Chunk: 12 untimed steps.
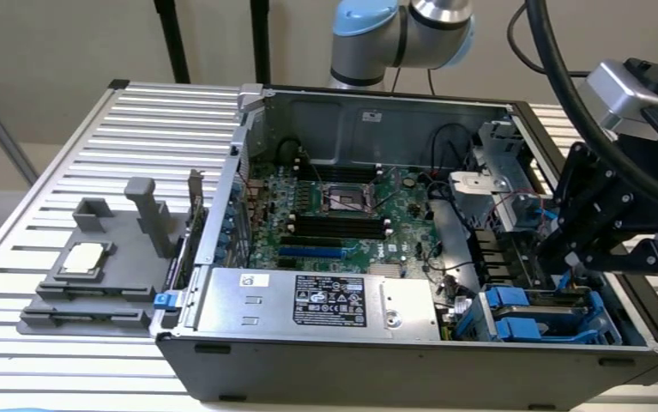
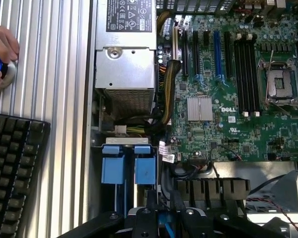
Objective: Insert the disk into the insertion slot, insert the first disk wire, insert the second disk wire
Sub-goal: 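Insert the second disk wire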
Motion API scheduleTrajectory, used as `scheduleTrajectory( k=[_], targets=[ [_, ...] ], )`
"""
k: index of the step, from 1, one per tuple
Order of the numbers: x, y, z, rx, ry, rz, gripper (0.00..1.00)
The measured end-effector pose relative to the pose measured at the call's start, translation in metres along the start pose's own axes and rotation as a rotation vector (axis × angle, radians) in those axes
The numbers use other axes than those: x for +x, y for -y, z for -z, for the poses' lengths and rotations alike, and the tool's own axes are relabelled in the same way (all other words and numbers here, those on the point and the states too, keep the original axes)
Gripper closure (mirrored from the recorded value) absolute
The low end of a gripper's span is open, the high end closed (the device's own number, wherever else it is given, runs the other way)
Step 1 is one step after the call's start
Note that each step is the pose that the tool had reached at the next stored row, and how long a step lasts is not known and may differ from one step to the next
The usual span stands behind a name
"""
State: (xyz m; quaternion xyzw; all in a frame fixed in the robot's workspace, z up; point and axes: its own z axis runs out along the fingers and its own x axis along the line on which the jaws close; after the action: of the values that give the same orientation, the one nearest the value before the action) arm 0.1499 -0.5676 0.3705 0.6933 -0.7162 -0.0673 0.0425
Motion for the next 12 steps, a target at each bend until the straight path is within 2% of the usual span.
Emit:
scheduleTrajectory(
  k=[3,4,12],
  targets=[
    [0.0001,0.0006,-0.0026,0.0000,-0.0005,0.001,0.77],
    [0.0001,0.0008,-0.0034,0.0000,-0.0005,0.002,0.84],
    [0.0037,0.0021,-0.0101,0.0007,-0.0001,0.002,0.84]
  ],
)
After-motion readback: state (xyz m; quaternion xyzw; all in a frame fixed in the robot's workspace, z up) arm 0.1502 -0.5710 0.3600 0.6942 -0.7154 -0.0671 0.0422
